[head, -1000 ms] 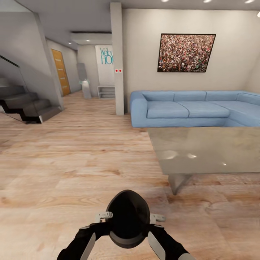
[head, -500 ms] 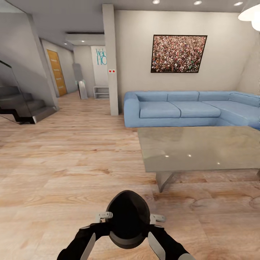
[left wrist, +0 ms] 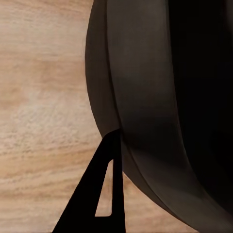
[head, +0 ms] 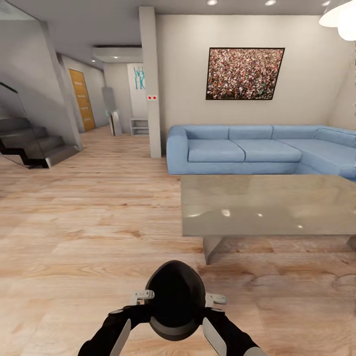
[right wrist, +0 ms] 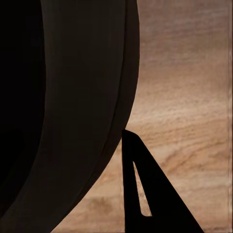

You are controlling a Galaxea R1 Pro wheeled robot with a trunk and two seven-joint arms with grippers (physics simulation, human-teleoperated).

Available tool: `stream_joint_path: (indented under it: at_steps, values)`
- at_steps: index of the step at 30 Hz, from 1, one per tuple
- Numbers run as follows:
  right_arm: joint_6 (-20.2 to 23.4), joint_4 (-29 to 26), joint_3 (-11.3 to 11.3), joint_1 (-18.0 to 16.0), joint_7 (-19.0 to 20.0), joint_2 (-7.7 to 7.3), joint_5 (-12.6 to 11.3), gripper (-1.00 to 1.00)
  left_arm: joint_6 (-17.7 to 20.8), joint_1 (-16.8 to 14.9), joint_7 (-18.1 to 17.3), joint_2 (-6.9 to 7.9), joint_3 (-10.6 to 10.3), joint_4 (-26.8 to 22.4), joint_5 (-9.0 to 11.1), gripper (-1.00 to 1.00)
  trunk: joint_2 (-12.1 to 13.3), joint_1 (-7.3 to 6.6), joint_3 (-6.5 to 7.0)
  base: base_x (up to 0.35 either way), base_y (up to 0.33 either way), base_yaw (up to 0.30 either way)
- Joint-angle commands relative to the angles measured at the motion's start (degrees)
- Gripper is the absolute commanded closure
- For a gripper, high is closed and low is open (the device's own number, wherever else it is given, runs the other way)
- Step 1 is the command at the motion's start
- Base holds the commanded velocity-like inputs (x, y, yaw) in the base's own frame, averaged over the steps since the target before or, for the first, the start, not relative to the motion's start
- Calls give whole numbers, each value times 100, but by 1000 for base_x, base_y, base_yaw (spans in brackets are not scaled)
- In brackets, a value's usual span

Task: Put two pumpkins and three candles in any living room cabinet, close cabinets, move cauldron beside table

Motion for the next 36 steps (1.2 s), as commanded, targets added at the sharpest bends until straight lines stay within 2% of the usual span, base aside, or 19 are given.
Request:
stream_joint_path:
  at_steps: [1,14,20,36]
  values:
    - [-17,-151,-7,-4,166,35,-158,100,-115,2,-8,-2,-51,-8,53,100,-1,-1,1,0,-343,1]
    - [-17,-151,-6,-4,159,35,-157,100,-119,2,-9,-2,-39,-7,61,100,-1,-1,1,20,-305,-7]
    - [-17,-151,0,-4,159,35,-158,100,-119,2,-8,-2,-46,-7,53,100,-1,-1,1,76,-39,0]
    - [-17,-151,2,-4,159,35,-157,100,-119,2,-8,-2,-32,-8,59,100,-1,-1,1,249,-38,0]
